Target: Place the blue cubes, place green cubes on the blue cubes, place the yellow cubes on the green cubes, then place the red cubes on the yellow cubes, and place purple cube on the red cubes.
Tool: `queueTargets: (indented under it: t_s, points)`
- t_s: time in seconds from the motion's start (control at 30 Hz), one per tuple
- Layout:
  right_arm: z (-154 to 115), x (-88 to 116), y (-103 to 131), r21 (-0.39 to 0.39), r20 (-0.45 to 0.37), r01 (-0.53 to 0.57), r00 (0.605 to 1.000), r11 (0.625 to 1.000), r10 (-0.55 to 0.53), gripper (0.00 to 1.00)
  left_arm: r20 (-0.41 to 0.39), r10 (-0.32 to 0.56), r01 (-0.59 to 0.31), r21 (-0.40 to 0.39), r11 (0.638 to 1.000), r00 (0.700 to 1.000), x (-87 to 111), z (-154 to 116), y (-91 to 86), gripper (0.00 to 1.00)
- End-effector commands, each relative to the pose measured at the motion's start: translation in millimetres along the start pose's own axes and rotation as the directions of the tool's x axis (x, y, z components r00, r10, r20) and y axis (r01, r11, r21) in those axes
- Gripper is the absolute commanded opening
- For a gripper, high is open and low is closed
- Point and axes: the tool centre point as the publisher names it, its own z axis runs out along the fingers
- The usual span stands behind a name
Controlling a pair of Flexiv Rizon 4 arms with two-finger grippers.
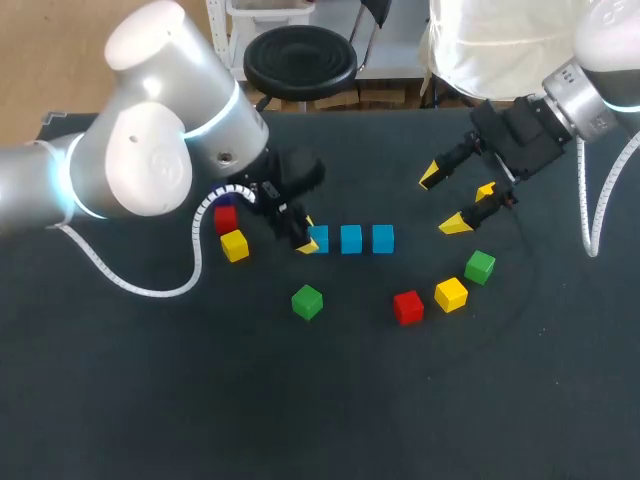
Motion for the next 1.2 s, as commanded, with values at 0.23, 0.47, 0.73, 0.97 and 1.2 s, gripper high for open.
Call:
queueTargets:
  t_s: [0.23, 0.47, 0.73, 0.97, 1.2]
  points:
    - [0.0, -0.2, 0.0, 0.0, -0.001, 0.0, 1.0, 1.0, 0.0, 1.0, 0.001, -0.004, 0.004, 0.003, 1.0, 1.0, 1.8, 0.8, -1.8, 0.0]
    - [0.0, -0.2, 0.0, 0.0, -0.001, 0.0, 1.0, 1.0, 0.0, 1.0, 0.003, 0.002, -0.002, 0.001, 1.0, 1.0, -0.2, 0.0, -1.3, 0.0]
    - [0.0, -0.2, 0.0, 0.0, -0.001, 0.0, 1.0, 1.0, 0.0, 1.0, 0.006, 0.006, -0.006, -0.001, 1.0, 1.0, -1.8, 0.0, -1.2, 0.0]
    - [0.0, -0.2, 0.0, 0.0, -0.001, 0.0, 1.0, 1.0, 0.0, 1.0, 0.001, 0.007, -0.007, 0.0, 1.0, 1.0, -1.1, 1.0, -0.3, 0.0]
    - [0.0, -0.2, 0.0, 0.0, -0.001, 0.0, 1.0, 1.0, 0.0, 1.0, 0.006, 0.011, -0.011, -0.001, 1.0, 1.0, -3.2, -0.1, -0.8, 0.0]
